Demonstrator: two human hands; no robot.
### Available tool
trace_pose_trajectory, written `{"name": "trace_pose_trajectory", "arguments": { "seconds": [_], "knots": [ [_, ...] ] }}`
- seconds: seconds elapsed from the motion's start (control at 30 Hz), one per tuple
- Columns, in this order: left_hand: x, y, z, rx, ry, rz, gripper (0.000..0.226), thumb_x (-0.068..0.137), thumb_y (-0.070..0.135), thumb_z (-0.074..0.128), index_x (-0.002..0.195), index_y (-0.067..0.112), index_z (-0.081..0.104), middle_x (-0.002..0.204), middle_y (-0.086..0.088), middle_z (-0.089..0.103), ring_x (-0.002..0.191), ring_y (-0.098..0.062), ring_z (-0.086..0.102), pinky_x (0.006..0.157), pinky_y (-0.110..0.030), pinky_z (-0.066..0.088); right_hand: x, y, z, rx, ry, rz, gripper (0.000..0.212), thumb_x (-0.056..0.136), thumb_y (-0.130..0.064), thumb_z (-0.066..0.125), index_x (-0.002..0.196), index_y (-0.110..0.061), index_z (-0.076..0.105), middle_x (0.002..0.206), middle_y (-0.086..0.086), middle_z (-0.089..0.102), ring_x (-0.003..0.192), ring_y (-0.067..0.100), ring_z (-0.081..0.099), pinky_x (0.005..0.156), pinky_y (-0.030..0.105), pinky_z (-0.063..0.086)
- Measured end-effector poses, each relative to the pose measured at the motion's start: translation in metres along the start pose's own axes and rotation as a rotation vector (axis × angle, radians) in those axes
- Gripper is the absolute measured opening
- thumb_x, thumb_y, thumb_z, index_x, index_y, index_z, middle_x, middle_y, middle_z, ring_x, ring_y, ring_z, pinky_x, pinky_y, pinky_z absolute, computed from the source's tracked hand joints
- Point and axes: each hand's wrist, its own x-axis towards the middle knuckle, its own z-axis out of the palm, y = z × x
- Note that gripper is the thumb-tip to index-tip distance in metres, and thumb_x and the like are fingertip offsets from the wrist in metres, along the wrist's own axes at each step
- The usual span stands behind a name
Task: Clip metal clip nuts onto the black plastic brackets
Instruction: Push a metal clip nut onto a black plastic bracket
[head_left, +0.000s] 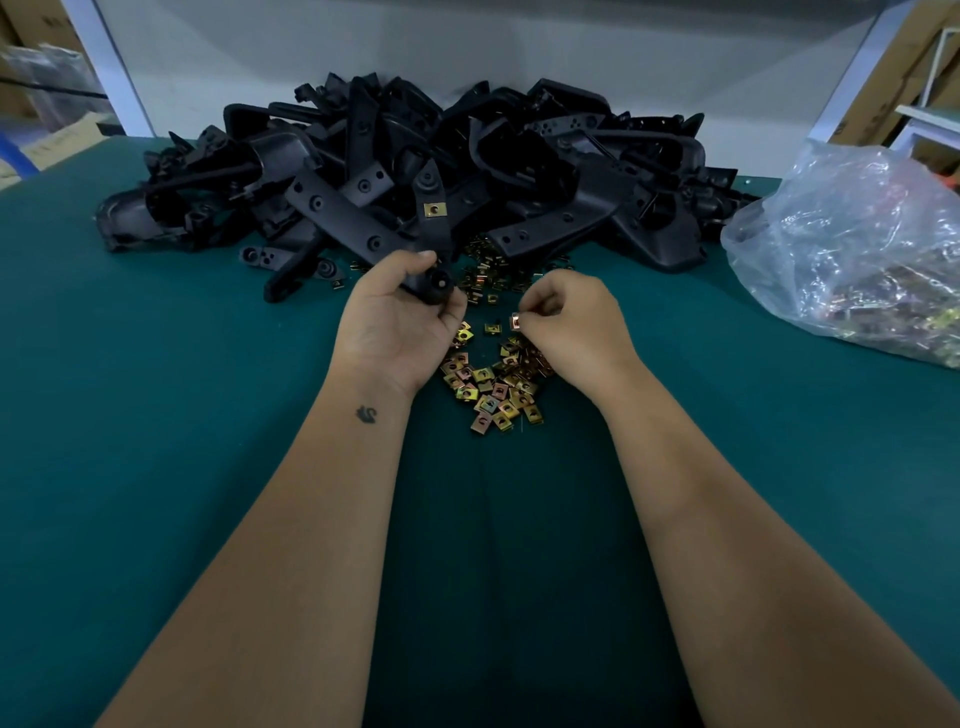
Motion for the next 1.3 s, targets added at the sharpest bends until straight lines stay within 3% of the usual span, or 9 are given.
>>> {"name": "trace_pose_trajectory", "arguments": {
  "seconds": [0.27,0.33,0.47,0.67,0.87,1.0,1.07,1.13,1.3],
  "knots": [
    [-0.002,-0.004,0.003,0.012,-0.026,-0.001,0.013,0.091,-0.005,0.054,0.085,0.006,0.055,0.083,-0.007,0.059,0.080,-0.019,0.056,0.072,-0.030,0.057,0.001,-0.005,-0.002,0.288,0.022,-0.032,0.023,0.094,-0.008,0.058,0.095,-0.027,0.070,0.089,-0.016,0.068,0.078,-0.014,0.060,0.067,0.002,0.041],
    [-0.002,-0.004,0.003,0.001,-0.038,0.004,0.013,0.091,-0.006,0.055,0.085,0.006,0.055,0.080,-0.007,0.061,0.079,-0.019,0.059,0.073,-0.030,0.058,0.002,-0.003,-0.001,0.176,0.054,-0.019,0.021,0.094,-0.009,0.057,0.102,-0.022,0.072,0.097,-0.010,0.069,0.090,-0.004,0.062,0.071,0.004,0.042],
    [0.000,-0.003,0.002,-0.024,-0.044,0.021,0.013,0.091,-0.006,0.056,0.090,0.006,0.054,0.085,-0.008,0.061,0.082,-0.019,0.060,0.075,-0.030,0.059,0.002,0.004,0.002,-0.188,0.036,-0.066,0.024,0.093,-0.017,0.058,0.113,-0.020,0.071,0.118,0.000,0.058,0.113,0.018,0.053,0.090,0.030,0.045],
    [0.002,-0.003,0.000,0.011,-0.026,0.011,0.029,0.092,-0.003,0.058,0.113,0.010,0.044,0.094,-0.010,0.055,0.085,-0.020,0.055,0.072,-0.029,0.059,-0.003,-0.006,0.010,-0.451,-0.065,-0.238,0.025,0.087,-0.035,0.065,0.110,-0.030,0.073,0.116,0.000,0.056,0.115,0.024,0.039,0.090,0.031,0.031],
    [0.002,-0.003,0.000,0.040,-0.011,0.011,0.031,0.091,-0.001,0.061,0.115,0.012,0.045,0.092,-0.009,0.057,0.081,-0.020,0.058,0.070,-0.029,0.059,-0.005,-0.007,0.014,-0.396,-0.063,-0.228,0.010,0.087,-0.026,0.067,0.096,-0.024,0.072,0.105,-0.003,0.060,0.111,0.024,0.043,0.086,0.032,0.033],
    [0.002,-0.004,-0.001,0.095,0.003,0.026,0.032,0.091,0.001,0.062,0.116,0.013,0.045,0.090,-0.007,0.060,0.069,-0.017,0.065,0.068,-0.027,0.058,-0.006,-0.012,0.012,-0.096,0.015,-0.198,0.009,0.086,-0.011,0.067,0.093,-0.018,0.067,0.082,-0.016,0.057,0.088,0.010,0.057,0.079,0.024,0.045],
    [0.002,-0.004,0.000,0.095,0.003,0.046,0.030,0.092,0.002,0.062,0.116,0.012,0.046,0.089,-0.007,0.062,0.063,-0.015,0.069,0.068,-0.026,0.059,-0.005,-0.015,0.010,0.099,0.039,-0.132,0.015,0.087,-0.007,0.067,0.097,-0.019,0.067,0.081,-0.016,0.060,0.078,-0.002,0.058,0.070,0.008,0.044],
    [0.002,-0.004,0.001,0.072,0.003,0.055,0.027,0.093,0.002,0.062,0.115,0.010,0.048,0.089,-0.008,0.064,0.062,-0.016,0.070,0.069,-0.026,0.060,-0.004,-0.017,0.007,0.255,0.046,-0.075,0.022,0.089,-0.004,0.066,0.106,-0.017,0.070,0.084,-0.013,0.064,0.077,-0.004,0.060,0.070,0.003,0.044],
    [0.002,-0.003,0.000,0.072,-0.022,0.039,0.019,0.092,-0.003,0.059,0.108,0.006,0.054,0.092,-0.011,0.064,0.069,-0.018,0.070,0.074,-0.027,0.060,-0.005,-0.019,0.002,0.612,0.031,0.035,0.016,0.092,0.003,0.060,0.097,-0.009,0.069,0.087,0.004,0.072,0.076,0.008,0.069,0.075,0.021,0.057]
  ]
}}
